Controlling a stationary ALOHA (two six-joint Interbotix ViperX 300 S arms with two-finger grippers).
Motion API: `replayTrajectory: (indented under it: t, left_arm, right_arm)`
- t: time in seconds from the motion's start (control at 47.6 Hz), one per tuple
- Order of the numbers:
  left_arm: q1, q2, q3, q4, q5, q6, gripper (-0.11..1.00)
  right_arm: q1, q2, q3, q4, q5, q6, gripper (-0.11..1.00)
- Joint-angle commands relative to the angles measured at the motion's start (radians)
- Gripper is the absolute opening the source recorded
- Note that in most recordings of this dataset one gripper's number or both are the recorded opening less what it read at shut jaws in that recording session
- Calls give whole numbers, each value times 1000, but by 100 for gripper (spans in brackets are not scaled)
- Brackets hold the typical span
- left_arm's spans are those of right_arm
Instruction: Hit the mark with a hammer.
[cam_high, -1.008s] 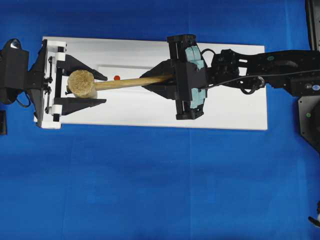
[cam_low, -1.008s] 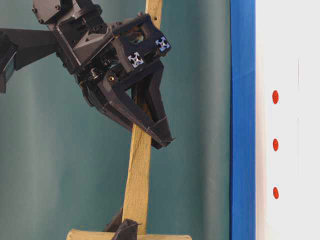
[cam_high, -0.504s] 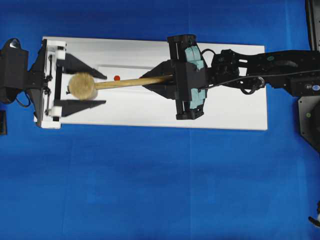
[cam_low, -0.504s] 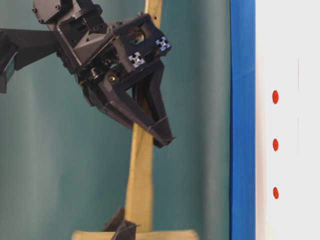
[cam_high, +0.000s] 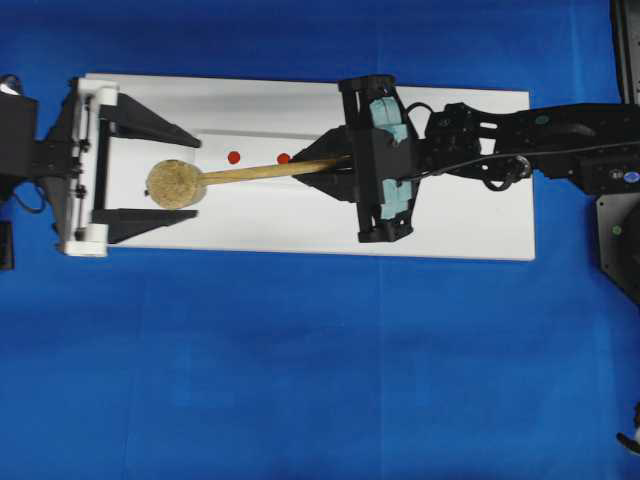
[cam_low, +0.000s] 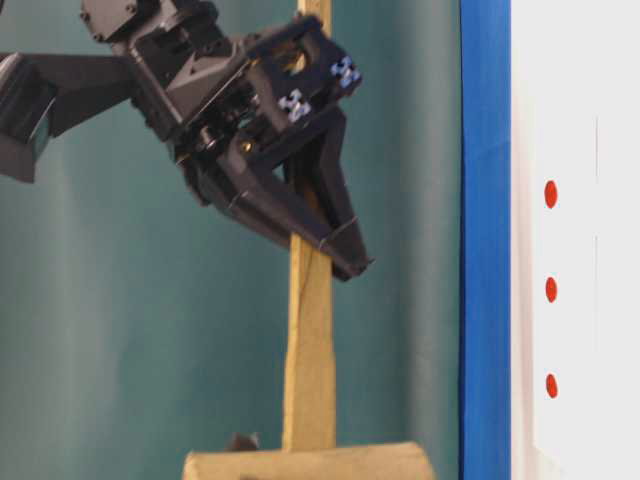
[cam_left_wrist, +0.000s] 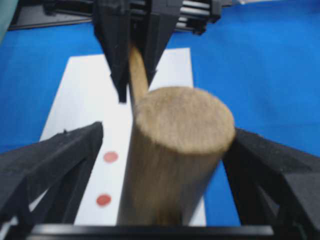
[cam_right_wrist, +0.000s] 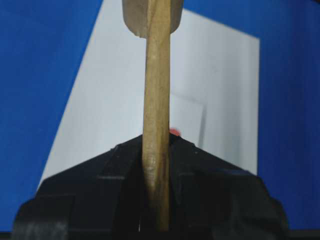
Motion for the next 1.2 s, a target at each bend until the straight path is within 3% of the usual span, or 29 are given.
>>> replayTrajectory:
  t: [0.0, 0.525, 0.756, 1.176]
  left_arm:
    - [3, -57, 11, 0, 14, -2, 88]
    - [3, -425, 132, -2, 305, -5, 88]
    - [3, -434, 141, -2, 316, -8, 88]
    - [3, -430, 146, -2, 316, -12, 88]
  right_arm:
    - [0, -52, 0, 14, -8, 0, 2]
    - [-3, -123, 81, 64, -5, 0, 2]
    - [-14, -114, 77, 71, -23, 0, 2]
    - [-101, -92, 67, 71, -61, -2, 2]
